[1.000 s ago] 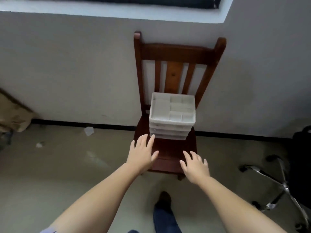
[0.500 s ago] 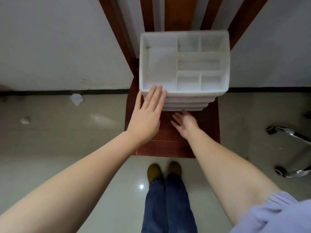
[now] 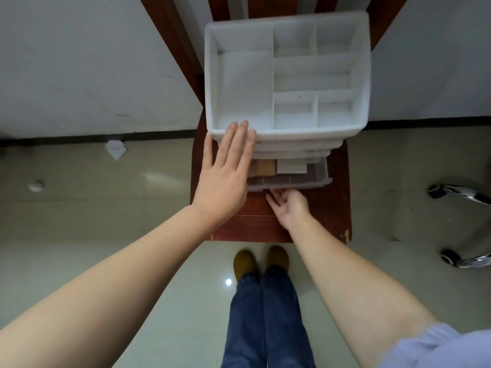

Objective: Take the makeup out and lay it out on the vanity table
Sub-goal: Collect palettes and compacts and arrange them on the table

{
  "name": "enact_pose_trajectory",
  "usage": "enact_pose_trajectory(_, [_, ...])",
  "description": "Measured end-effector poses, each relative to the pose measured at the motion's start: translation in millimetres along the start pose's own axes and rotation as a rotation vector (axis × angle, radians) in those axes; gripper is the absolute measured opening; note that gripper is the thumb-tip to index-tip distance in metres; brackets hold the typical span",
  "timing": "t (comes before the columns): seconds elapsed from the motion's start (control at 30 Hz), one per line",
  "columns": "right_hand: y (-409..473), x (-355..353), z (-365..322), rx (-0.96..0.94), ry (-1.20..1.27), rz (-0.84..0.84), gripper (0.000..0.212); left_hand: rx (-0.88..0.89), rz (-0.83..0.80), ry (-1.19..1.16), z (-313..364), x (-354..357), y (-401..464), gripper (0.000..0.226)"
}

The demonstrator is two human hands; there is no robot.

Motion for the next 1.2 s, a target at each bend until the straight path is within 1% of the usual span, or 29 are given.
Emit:
enact_pose_trajectory(0.1, [-13.7,-24.0,15.0,0.049,0.004,-0.015,0.044,0.004,0.001,0.002,0.6,-1.3,-0.6,0.075])
enact_pose_trajectory(0.17, [-23.2,-35.0,17.6,0.067,-0.076,-0.053,0.048,0.005,-0.001,-0.003,-0.2,-3.8,-0.5,0.077])
enact_pose_trajectory(0.2, [-27.8,-38.4,16.5,0.079,-0.182,-0.082,0.047,0.003,-0.008,-0.006,-1.2,-5.9,-0.9,0.078])
enact_pose_trajectory(0.27, [-43.0,-40.5,4.3,0.059,-0.554,-0.149,0.04,0.05,-0.012,-0.032,-1.1,-8.4,-6.6,0.075])
enact_pose_trajectory(0.3, [-51.4,-38.7,-6.8,-0.002,-0.764,-0.174,0.036,0.136,-0.015,-0.06,1.4,-6.6,-13.2,0.072])
enact_pose_trajectory(0.33, [-58.2,-34.4,-21.1,-0.111,-0.941,-0.195,0.032,0.247,-0.036,-0.101,5.4,-1.1,-21.7,0.068])
enact_pose_trajectory(0.37, [-63.1,-27.5,-37.1,-0.264,-1.087,-0.216,0.03,0.356,-0.085,-0.146,9.8,7.1,-29.8,0.064])
enact_pose_trajectory(0.4, [-65.4,-20.2,-53.5,-0.455,-1.232,-0.218,0.029,0.418,-0.164,-0.187,13.9,17.6,-35.0,0.058])
enact_pose_trajectory(0.43, [-63.9,-13.3,-68.0,-0.658,-1.398,-0.201,0.028,0.393,-0.262,-0.241,17.0,29.0,-35.6,0.053])
enact_pose_trajectory(0.47, [-58.4,-6.0,-78.0,-0.825,-1.582,-0.192,0.027,0.274,-0.378,-0.311,18.8,42.4,-32.4,0.048])
enact_pose_trajectory(0.5, [-48.9,0.5,-82.7,-0.927,-1.761,-0.208,0.028,0.094,-0.468,-0.376,19.2,55.3,-24.9,0.046])
enact_pose_trajectory(0.53, [-36.9,5.0,-83.1,-0.966,-1.917,-0.244,0.03,-0.07,-0.513,-0.427,18.2,68.6,-15.5,0.048])
enact_pose_trajectory(0.57, [-25.4,7.7,-81.9,-0.962,-2.047,-0.277,0.033,-0.18,-0.525,-0.46,17.6,82.5,-5.3,0.054])
enact_pose_trajectory(0.6, [-15.4,9.4,-80.5,-0.928,-2.159,-0.285,0.039,-0.227,-0.544,-0.448,18.2,96.4,4.4,0.063])
enact_pose_trajectory(0.63, [-8.2,10.6,-80.1,-0.891,-2.238,-0.275,0.047,-0.223,-0.571,-0.387,18.7,108.5,12.5,0.072])
enact_pose_trajectory(0.7, [1.7,9.4,-79.5,-0.865,-2.302,-0.232,0.061,-0.195,-0.674,-0.211,15.1,126.9,19.4,0.086])
enact_pose_trajectory(0.73, [4.2,7.6,-78.7,-0.902,-2.33,-0.206,0.065,-0.18,-0.704,-0.134,12.2,131.9,20.6,0.09])
enact_pose_trajectory(0.77, [5.2,6.1,-77.5,-0.968,-2.375,-0.18,0.067,-0.15,-0.7,-0.066,9.5,134.3,21.0,0.094])
enact_pose_trajectory(0.83, [5.2,3.9,-75.4,-1.076,-2.46,-0.168,0.065,-0.034,-0.651,0.028,6.8,134.0,21.4,0.093])
enact_pose_trajectory(0.87, [4.7,2.7,-75.7,-1.07,-2.465,-0.176,0.065,0.017,-0.647,0.041,6.1,132.6,20.6,0.091])
enact_pose_trajectory(0.9, [2.6,2.2,-77.4,-1.02,-2.435,-0.187,0.066,0.052,-0.667,0.026,5.0,130.5,19.9,0.089])
enact_pose_trajectory(0.97, [-9.1,4.6,-84.8,-0.861,-2.27,-0.209,0.065,0.068,-0.74,-0.084,1.7,120.7,19.7,0.087])
enact_pose_trajectory(1.0, [-18.0,5.9,-89.5,-0.795,-2.147,-0.225,0.061,0.031,-0.762,-0.183,-0.3,111.9,19.2,0.087])
enact_pose_trajectory(1.07, [-43.1,7.1,-99.7,-0.636,-1.885,-0.314,0.053,-0.125,-0.722,-0.454,-6.2,88.0,17.4,0.082])
enact_pose_trajectory(1.1, [-57.0,5.6,-104.8,-0.506,-1.753,-0.396,0.05,-0.204,-0.7,-0.608,-8.9,73.7,14.0,0.08])
enact_pose_trajectory(1.13, [-69.8,1.5,-108.3,-0.342,-1.64,-0.483,0.046,-0.272,-0.721,-0.766,-10.8,58.6,8.2,0.079])
enact_pose_trajectory(1.17, [-81.6,-4.5,-109.0,-0.178,-1.591,-0.564,0.041,-0.329,-0.802,-0.908,-11.8,46.0,-1.4,0.079])
enact_pose_trajectory(1.2, [-89.8,-12.2,-107.1,-0.048,-1.61,-0.627,0.039,-0.373,-0.947,-1.001,-10.6,36.0,-13.8,0.078])
Point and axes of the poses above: each hand's wrist, its own y-axis towards the middle knuckle, its own x-axis out of the palm, z = x × y, the point moved 3 cm from there along y, towards the middle knuckle, and after that the axes turned 4 degrees about -y, right-handed, at the moved point
